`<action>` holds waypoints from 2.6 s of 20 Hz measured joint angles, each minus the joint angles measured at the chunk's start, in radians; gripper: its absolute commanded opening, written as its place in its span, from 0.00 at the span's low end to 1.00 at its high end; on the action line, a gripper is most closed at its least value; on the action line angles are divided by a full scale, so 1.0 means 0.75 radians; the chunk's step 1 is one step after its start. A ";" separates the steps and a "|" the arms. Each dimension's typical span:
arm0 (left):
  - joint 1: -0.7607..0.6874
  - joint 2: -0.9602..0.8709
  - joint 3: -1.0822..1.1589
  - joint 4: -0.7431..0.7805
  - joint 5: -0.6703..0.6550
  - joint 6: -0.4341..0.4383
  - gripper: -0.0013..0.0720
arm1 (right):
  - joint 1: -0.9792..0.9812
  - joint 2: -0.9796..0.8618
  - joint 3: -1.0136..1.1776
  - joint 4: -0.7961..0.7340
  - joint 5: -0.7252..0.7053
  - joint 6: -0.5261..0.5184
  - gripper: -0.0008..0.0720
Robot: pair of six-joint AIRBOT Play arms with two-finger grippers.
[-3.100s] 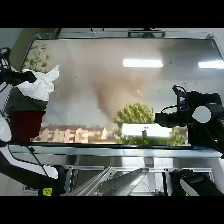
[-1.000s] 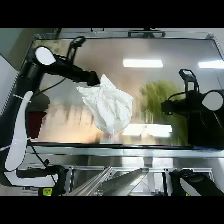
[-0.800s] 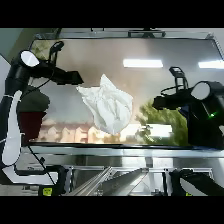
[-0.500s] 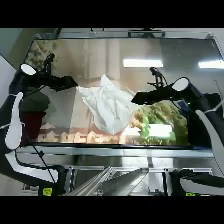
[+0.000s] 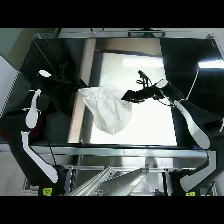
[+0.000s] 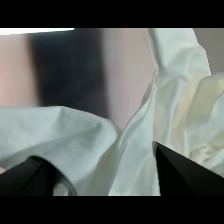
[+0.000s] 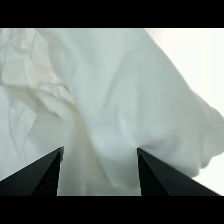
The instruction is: Fold the shirts.
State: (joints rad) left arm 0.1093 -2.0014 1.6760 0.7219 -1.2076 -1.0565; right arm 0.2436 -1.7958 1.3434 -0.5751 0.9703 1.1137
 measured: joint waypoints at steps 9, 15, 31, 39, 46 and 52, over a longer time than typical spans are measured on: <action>-0.046 -0.089 0.159 -0.012 -0.149 0.001 0.03 | 0.061 -0.045 0.023 0.040 0.005 -0.042 0.70; -0.038 -0.092 0.169 -0.012 -0.195 -0.006 0.03 | 0.081 -0.022 0.144 0.034 0.065 -0.056 0.70; -0.009 -0.055 0.171 -0.035 -0.243 -0.034 0.03 | 0.217 -0.028 0.313 -0.386 0.135 0.041 0.04; 0.262 0.356 0.171 -0.356 -0.393 -0.067 0.03 | -0.087 0.531 0.415 -0.396 0.274 0.072 0.04; 0.469 0.869 0.171 -0.559 -0.455 -0.088 0.04 | -0.288 1.046 0.423 -0.444 0.287 0.112 0.04; 0.556 1.195 -0.075 -0.454 -0.450 -0.158 0.04 | -0.338 1.216 0.321 -0.555 0.404 0.284 0.04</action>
State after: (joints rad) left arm 0.5262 -1.1049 1.6199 0.3813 -1.5452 -1.1751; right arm -0.0101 -0.8837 1.5845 -0.9916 1.2736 1.3270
